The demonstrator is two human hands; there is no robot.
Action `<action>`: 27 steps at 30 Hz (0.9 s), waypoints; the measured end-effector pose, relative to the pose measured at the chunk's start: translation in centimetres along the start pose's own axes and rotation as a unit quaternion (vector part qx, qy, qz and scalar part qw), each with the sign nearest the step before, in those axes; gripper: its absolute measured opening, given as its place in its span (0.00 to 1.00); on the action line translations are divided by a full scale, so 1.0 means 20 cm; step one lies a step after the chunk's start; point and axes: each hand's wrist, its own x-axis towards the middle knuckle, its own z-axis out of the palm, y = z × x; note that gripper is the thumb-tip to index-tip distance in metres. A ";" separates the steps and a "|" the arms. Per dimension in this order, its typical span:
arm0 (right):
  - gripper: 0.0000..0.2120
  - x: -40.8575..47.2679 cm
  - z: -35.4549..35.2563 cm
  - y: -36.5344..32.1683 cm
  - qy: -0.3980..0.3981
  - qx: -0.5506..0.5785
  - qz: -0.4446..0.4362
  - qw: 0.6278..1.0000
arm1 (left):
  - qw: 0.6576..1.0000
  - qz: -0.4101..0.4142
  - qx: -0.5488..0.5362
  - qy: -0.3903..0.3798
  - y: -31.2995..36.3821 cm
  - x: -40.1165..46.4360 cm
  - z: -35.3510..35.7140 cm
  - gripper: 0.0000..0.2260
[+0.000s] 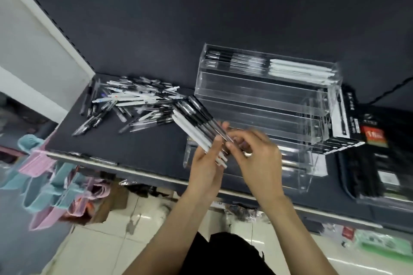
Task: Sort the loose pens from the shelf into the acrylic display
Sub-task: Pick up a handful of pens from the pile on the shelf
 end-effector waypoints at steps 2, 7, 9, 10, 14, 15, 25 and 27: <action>0.07 0.05 -0.06 0.05 -0.038 0.011 -0.013 0.999 | 1.000 0.020 -0.006 0.015 -0.02 0.00 0.06 0.12; 0.04 0.24 -0.20 0.17 -0.037 0.073 -0.039 0.996 | 0.996 0.070 -0.035 0.043 0.00 0.08 0.10 0.10; 0.04 0.37 -0.29 0.24 -0.012 0.054 -0.049 0.997 | 0.994 0.094 -0.037 0.034 0.04 0.12 0.08 0.09; 0.04 0.45 -0.33 0.27 -0.001 0.028 -0.058 0.998 | 0.993 0.104 -0.033 0.034 0.07 0.14 0.07 0.09; 0.05 0.75 -0.41 0.32 -0.013 -0.091 -0.109 0.990 | 0.991 0.120 -0.001 0.056 0.14 0.23 0.05 0.10; 0.05 0.82 -0.39 0.31 -0.029 -0.108 -0.122 0.986 | 0.991 0.122 0.002 0.055 0.14 0.25 0.05 0.10; 0.06 0.90 -0.23 0.33 -0.085 -0.056 -0.204 0.974 | 0.990 0.109 0.047 0.074 0.14 0.32 0.09 0.14; 0.05 0.80 -0.20 0.36 -0.093 -0.092 -0.212 0.968 | 0.989 0.109 0.044 0.088 0.14 0.33 0.08 0.15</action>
